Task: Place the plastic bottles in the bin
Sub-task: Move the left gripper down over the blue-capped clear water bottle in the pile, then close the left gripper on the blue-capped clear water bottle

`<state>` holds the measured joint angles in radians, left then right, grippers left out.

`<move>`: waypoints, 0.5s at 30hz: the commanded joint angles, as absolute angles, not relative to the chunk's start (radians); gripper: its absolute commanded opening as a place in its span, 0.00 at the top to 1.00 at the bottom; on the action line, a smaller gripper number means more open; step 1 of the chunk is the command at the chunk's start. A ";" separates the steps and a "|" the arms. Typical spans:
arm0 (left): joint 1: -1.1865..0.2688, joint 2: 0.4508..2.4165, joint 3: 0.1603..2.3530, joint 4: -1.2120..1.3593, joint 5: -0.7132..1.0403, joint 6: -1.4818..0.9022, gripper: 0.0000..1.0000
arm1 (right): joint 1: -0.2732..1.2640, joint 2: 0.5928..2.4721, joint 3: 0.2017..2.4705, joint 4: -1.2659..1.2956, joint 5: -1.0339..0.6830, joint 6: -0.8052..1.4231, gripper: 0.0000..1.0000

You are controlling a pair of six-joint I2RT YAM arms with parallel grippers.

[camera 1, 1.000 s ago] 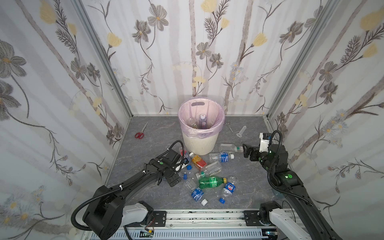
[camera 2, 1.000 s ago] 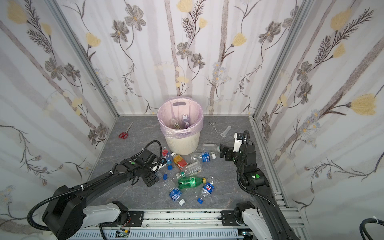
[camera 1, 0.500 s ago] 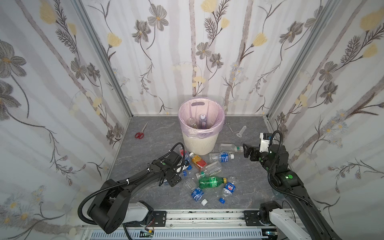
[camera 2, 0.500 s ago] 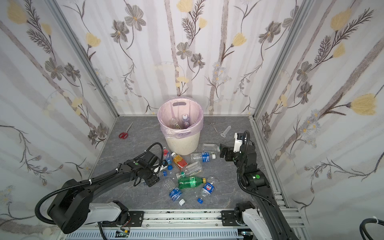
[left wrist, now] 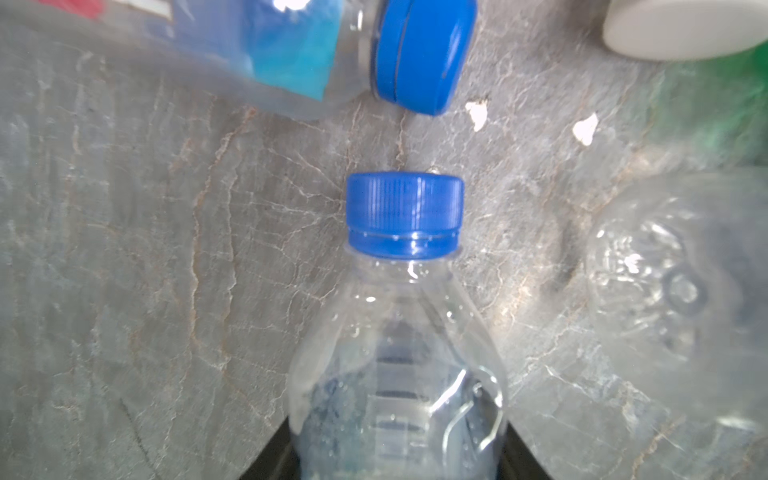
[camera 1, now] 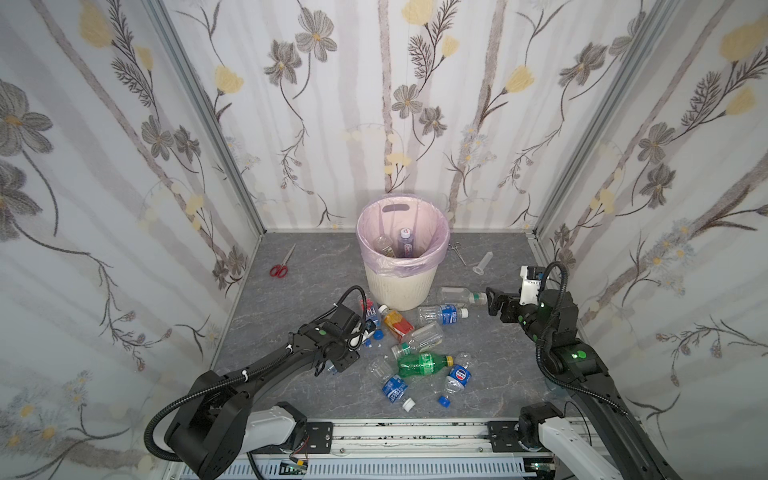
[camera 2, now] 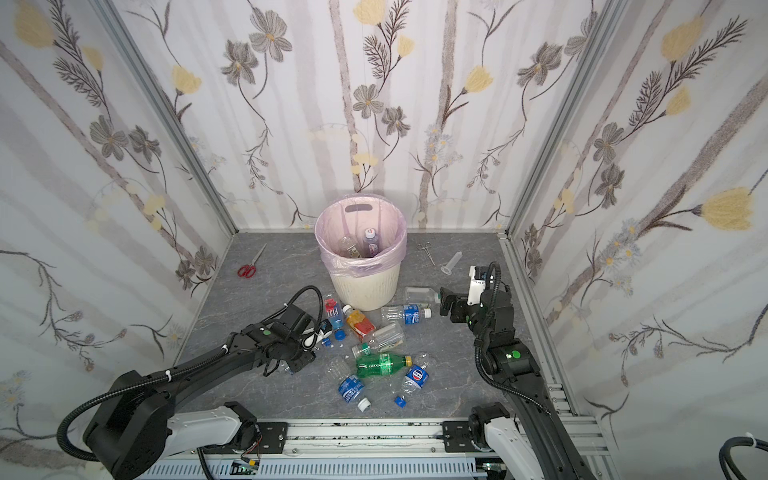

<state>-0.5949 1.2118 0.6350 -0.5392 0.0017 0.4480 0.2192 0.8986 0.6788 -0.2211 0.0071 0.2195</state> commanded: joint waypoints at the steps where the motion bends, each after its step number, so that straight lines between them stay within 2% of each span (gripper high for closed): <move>1: -0.594 1.187 0.632 -0.532 -0.019 0.454 0.52 | 0.218 0.905 0.678 -0.178 0.008 0.222 0.01; 15: -0.533 0.997 0.687 -0.522 0.001 0.372 0.52 | 0.219 0.914 0.682 -0.181 -0.003 0.222 0.01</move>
